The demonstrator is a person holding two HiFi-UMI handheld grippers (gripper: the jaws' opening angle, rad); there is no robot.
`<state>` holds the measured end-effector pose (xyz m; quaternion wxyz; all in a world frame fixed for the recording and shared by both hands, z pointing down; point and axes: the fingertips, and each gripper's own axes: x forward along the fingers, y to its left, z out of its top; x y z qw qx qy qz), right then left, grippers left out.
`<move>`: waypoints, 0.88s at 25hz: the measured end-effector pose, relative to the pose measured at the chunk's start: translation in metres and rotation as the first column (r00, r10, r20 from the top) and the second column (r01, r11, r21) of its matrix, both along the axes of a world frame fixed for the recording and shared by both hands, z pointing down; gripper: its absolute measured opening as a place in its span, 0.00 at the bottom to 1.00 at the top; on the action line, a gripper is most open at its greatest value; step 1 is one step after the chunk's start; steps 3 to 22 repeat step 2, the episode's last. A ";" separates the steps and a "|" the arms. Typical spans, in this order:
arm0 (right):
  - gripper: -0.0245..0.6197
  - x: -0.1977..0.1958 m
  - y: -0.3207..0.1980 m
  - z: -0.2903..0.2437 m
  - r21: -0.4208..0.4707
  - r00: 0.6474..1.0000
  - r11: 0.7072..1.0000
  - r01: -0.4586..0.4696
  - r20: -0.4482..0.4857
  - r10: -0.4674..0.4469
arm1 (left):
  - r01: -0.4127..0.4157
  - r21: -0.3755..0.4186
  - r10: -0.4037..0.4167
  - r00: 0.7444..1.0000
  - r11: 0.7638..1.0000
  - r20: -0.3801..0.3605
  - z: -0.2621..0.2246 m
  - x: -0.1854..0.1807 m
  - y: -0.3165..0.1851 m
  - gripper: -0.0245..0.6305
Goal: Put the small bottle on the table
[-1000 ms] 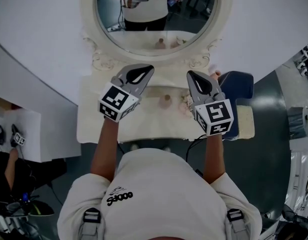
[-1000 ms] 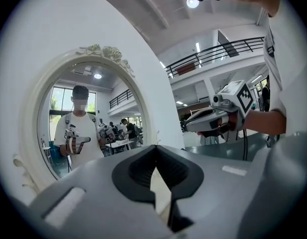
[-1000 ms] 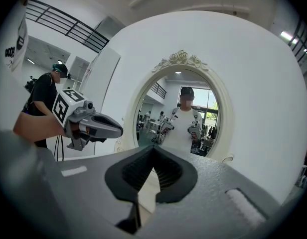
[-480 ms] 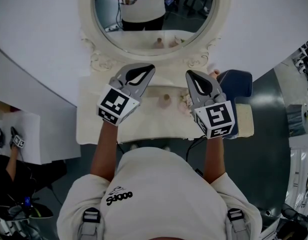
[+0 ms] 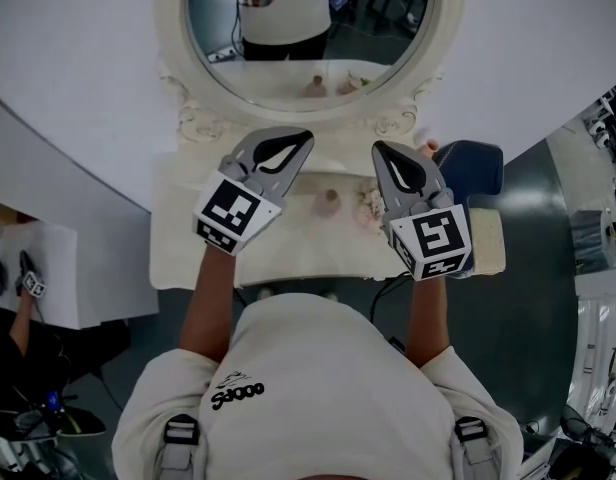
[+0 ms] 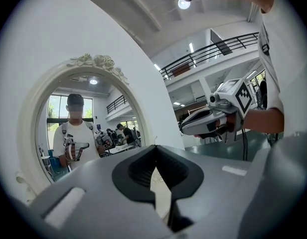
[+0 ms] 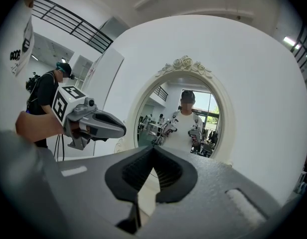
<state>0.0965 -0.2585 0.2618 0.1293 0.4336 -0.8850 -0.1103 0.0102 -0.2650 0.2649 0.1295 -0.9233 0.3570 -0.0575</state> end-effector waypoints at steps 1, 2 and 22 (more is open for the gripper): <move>0.04 0.000 0.000 0.000 -0.001 1.000 1.000 0.001 0.000 -0.001 | 0.001 -0.001 -0.001 1.000 1.000 0.000 0.000 0.000 0.000 0.07; 0.04 -0.001 -0.001 0.000 -0.001 1.000 1.000 0.002 -0.001 -0.002 | 0.001 -0.001 -0.001 1.000 1.000 0.001 0.000 0.000 -0.001 0.07; 0.04 -0.001 -0.001 0.000 -0.001 1.000 1.000 0.002 -0.001 -0.002 | 0.001 -0.001 -0.001 1.000 1.000 0.001 0.000 0.000 -0.001 0.07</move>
